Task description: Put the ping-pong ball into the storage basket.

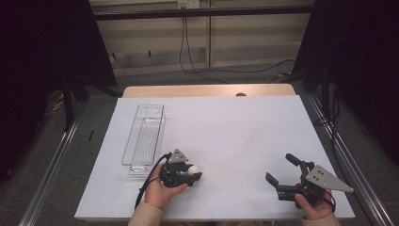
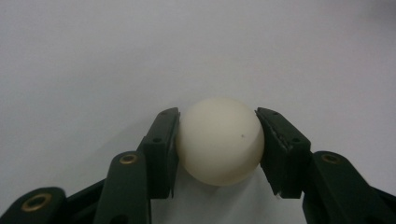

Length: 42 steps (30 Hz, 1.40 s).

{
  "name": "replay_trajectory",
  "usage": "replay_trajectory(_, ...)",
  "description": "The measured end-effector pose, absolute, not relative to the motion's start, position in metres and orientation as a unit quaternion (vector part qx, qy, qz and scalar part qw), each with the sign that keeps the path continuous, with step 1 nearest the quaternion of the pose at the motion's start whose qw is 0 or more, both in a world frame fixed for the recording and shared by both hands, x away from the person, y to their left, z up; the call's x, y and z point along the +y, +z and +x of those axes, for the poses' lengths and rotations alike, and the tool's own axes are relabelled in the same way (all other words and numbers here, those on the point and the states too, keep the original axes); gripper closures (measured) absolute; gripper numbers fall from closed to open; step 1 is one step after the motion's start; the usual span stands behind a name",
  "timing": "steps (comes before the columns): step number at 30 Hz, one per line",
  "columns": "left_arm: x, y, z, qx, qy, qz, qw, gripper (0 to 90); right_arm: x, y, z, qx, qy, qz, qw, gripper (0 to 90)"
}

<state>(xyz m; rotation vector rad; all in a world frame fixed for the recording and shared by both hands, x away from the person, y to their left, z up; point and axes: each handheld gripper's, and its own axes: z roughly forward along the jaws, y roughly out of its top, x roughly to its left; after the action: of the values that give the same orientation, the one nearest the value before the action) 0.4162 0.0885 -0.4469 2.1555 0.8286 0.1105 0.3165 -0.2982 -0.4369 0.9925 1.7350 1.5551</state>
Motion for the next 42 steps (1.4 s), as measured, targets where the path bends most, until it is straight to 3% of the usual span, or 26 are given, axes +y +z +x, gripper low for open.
replay_trajectory(42, 0.095, -0.424, 0.421, 0.33, 0.051, 0.833, 0.442, 51.4, -0.298, -0.437, 0.317, 0.653, 0.587, 0.374, 0.299, 2.1)
